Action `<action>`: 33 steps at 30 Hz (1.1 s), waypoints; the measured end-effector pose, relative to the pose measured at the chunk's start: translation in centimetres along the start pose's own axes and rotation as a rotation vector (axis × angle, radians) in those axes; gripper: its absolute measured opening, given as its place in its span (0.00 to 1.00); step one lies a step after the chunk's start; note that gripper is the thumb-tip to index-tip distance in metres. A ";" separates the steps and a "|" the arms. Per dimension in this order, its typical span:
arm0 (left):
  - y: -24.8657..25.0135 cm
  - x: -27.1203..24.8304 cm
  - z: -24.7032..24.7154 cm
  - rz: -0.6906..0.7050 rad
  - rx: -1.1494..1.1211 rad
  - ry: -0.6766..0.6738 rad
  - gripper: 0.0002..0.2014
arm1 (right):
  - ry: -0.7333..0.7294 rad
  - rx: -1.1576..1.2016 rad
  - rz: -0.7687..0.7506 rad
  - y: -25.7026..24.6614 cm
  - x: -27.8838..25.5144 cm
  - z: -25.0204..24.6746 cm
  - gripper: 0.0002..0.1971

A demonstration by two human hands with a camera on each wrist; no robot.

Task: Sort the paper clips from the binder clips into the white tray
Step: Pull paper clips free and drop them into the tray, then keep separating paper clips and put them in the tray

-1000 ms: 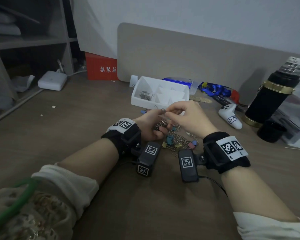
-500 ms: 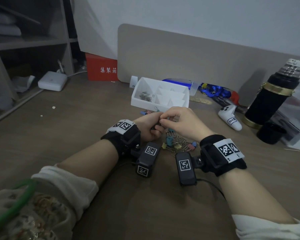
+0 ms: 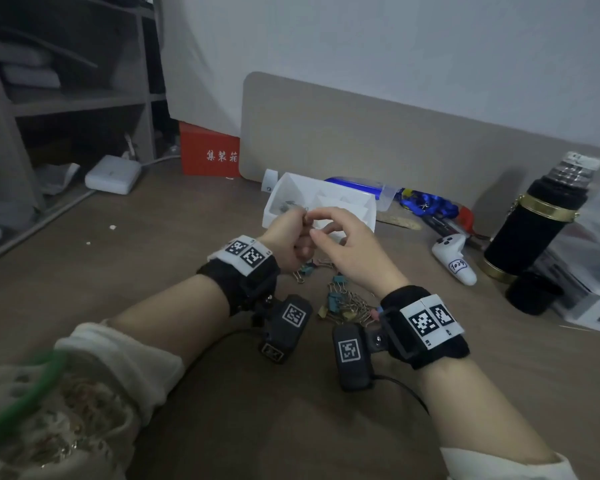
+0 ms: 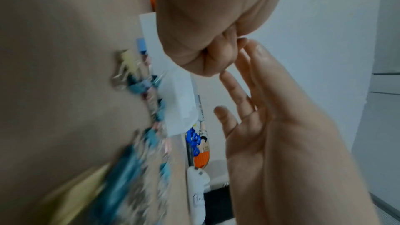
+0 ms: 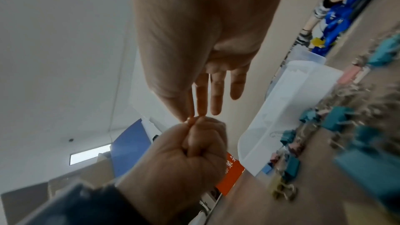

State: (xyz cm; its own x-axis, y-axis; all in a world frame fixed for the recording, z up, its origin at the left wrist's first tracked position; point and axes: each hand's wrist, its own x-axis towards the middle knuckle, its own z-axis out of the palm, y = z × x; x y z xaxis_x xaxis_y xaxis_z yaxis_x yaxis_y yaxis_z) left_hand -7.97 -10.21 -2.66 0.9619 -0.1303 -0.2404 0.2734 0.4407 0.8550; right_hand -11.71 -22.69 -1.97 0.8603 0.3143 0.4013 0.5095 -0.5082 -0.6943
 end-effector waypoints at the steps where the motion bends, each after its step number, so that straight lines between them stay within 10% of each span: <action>1: 0.9 0.2 0.1 0.025 -0.001 0.012 0.17 | 0.003 0.013 0.008 -0.3 0.4 0.0 0.12; 9: 6.4 3.5 0.7 0.070 0.105 0.006 0.16 | 0.035 0.138 0.174 -1.7 6.1 -1.2 0.18; 17: 7.7 8.8 0.0 0.032 0.273 0.029 0.16 | 0.026 0.741 0.512 0.0 12.6 -0.9 0.26; 33: 6.0 15.8 -0.6 0.054 0.379 0.141 0.21 | -0.079 0.827 0.684 5.4 18.0 4.6 0.30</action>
State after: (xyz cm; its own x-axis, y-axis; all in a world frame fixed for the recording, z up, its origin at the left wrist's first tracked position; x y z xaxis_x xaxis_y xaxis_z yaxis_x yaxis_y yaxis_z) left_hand 8.88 -9.09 -1.59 0.9733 0.0192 -0.2287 0.2265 0.0819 0.9706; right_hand 6.48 -16.07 -1.22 0.9408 0.2351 -0.2443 -0.2724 0.0948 -0.9575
